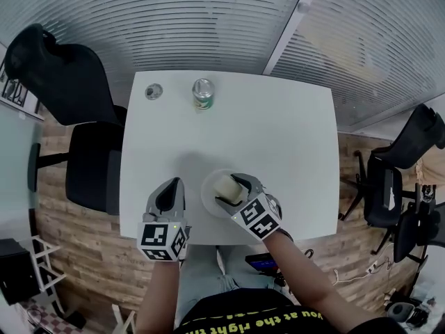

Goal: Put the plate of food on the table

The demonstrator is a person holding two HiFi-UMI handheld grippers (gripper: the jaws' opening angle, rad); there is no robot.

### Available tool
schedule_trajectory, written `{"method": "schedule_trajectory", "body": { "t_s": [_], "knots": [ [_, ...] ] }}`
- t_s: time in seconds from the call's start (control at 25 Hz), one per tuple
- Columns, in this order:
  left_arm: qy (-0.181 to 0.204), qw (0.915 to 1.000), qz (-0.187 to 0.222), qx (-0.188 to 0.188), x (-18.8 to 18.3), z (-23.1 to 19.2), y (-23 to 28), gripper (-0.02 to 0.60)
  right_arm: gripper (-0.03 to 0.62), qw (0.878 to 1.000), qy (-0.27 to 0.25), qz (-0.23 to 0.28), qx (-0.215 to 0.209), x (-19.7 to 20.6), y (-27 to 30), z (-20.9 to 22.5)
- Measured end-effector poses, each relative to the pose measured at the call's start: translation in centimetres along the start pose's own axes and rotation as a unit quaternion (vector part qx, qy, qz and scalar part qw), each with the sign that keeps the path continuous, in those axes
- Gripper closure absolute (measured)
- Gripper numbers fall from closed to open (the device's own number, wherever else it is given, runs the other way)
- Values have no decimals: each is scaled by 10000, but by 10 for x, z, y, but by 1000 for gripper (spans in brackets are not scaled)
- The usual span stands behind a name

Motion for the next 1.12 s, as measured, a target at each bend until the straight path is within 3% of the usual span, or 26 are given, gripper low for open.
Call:
{"method": "schedule_trajectory", "body": {
  "t_s": [1.12],
  "knots": [
    [-89,9999,-65,-111,16,-1,1,581,267,9986,-344,-385,-111,27,21,-10]
  ]
}}
Point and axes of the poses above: the fingertips, and each gripper's own axes: y forward along the fingers, z to its right, x out of its underside, the point moved 3 cm from there along -y, backward along the fingers, and after that the axes turned 9 degrees about x, right-handed, at the moved point
